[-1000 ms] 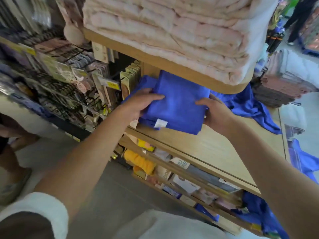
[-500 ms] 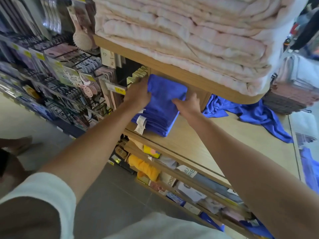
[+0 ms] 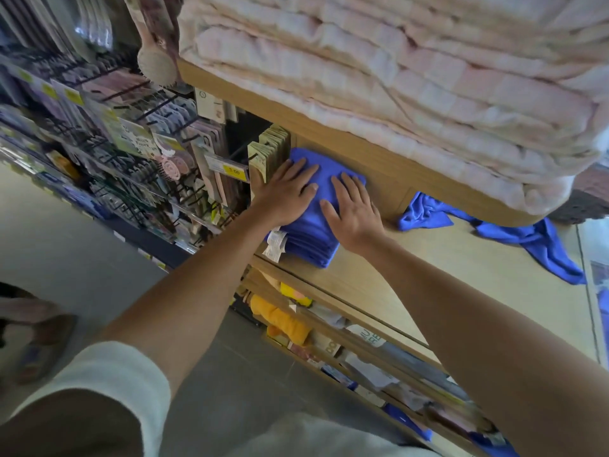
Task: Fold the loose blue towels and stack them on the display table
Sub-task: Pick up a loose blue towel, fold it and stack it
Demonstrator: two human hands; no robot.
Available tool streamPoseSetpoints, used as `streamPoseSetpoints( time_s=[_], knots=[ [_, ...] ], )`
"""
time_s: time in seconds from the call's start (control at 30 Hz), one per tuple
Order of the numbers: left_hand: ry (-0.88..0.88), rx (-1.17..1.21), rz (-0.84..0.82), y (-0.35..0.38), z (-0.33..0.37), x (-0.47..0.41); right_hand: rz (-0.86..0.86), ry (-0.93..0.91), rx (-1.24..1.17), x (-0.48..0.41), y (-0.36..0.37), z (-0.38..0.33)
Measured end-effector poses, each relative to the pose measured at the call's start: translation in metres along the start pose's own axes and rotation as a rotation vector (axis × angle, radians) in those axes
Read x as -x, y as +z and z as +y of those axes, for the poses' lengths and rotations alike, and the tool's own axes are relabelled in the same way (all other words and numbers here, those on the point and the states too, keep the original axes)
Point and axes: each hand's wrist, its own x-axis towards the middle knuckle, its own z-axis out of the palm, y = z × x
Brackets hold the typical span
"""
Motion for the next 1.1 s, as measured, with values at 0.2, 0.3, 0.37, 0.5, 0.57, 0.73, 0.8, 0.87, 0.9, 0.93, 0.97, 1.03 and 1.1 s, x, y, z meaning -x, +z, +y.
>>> streamPoseSetpoints(
  time_s=[0.2, 0.3, 0.37, 0.5, 0.57, 0.73, 0.8, 0.87, 0.9, 0.93, 0.97, 1.03, 1.1],
  knots=[
    [0.019, 0.024, 0.022, 0.003, -0.005, -0.003, -0.013, -0.004, 0.007, 0.001, -0.003, -0.005],
    [0.016, -0.011, 0.014, -0.004, 0.001, 0.002, -0.046, 0.002, -0.004, 0.000, -0.016, -0.005],
    [-0.007, -0.093, 0.018, -0.011, 0.010, 0.006, -0.004, 0.023, -0.023, 0.007, -0.026, 0.000],
    [0.104, -0.075, 0.296, -0.021, 0.058, 0.029, 0.199, 0.108, -0.250, 0.042, -0.042, 0.039],
    [0.260, -0.097, 0.509, -0.012, 0.092, 0.044, 0.205, 0.177, -0.304, 0.064, -0.052, 0.070],
    [0.343, 0.154, 0.227, 0.046, 0.163, 0.049, 0.279, 0.403, -0.227, 0.129, -0.071, 0.166],
    [0.395, 0.179, 0.078, 0.073, 0.183, 0.039, 0.280, 0.528, -0.079, 0.155, -0.080, 0.203],
    [0.436, 0.129, 0.000, 0.094, 0.203, 0.024, 0.261, 0.645, 0.024, 0.183, -0.089, 0.233],
    [0.443, 0.098, -0.035, 0.104, 0.212, 0.015, 0.258, 0.683, 0.058, 0.197, -0.091, 0.244],
    [0.448, 0.059, -0.067, 0.113, 0.222, 0.006, 0.259, 0.697, 0.090, 0.209, -0.092, 0.253],
    [0.450, 0.017, -0.094, 0.121, 0.232, -0.003, 0.258, 0.687, 0.127, 0.218, -0.092, 0.259],
    [0.442, -0.032, -0.135, 0.134, 0.253, -0.022, 0.244, 0.657, 0.189, 0.226, -0.089, 0.264],
    [0.407, -0.009, -0.156, 0.145, 0.275, -0.038, 0.235, 0.664, 0.203, 0.225, -0.088, 0.265]
  ],
)
